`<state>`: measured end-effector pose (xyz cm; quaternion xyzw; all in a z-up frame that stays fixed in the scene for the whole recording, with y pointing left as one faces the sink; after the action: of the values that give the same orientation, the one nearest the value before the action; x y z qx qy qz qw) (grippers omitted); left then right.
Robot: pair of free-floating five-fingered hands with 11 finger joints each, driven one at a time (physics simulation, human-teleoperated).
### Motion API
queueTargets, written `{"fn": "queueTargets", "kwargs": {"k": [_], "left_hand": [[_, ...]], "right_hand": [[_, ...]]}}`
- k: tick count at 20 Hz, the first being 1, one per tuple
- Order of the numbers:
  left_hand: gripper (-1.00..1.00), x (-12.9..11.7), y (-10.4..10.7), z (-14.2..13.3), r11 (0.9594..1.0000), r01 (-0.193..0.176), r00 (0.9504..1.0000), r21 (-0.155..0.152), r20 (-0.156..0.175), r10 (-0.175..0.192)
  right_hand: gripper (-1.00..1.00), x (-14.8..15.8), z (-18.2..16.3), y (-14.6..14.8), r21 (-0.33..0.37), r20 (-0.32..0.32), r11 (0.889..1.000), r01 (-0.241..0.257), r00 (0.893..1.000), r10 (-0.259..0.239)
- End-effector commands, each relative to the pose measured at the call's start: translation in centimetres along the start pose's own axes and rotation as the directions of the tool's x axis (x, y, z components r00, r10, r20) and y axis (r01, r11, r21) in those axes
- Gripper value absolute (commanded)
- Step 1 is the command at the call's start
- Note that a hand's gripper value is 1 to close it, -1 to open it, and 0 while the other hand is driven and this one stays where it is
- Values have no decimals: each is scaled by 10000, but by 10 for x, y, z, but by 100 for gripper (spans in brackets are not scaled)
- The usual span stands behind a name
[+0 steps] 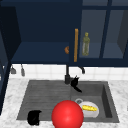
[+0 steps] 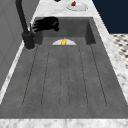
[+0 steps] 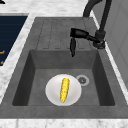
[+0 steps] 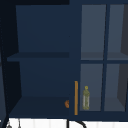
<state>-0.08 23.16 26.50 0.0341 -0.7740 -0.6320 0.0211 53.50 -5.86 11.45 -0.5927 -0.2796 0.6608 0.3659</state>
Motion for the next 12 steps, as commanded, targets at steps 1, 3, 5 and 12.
{"fn": "queueTargets", "kwargs": {"k": [1,3,5,12], "left_hand": [[0,0,0,0,10000,0,10000,0,0,0],[0,0,0,0,10000,0,10000,0,0,0],[0,0,0,0,10000,0,10000,0,0,0],[0,0,0,0,10000,0,10000,0,0,0]], "right_hand": [[-100,-5,0,-2,-842,208,9919,953,9954,-939],[-100,-6,3,-3,-904,298,9900,1082,9939,-1059],[-100,-5,10,-2,-752,422,9891,1264,9914,-1235],[-100,-14,28,-11,-1134,-83,9922,521,9985,-534]]}}
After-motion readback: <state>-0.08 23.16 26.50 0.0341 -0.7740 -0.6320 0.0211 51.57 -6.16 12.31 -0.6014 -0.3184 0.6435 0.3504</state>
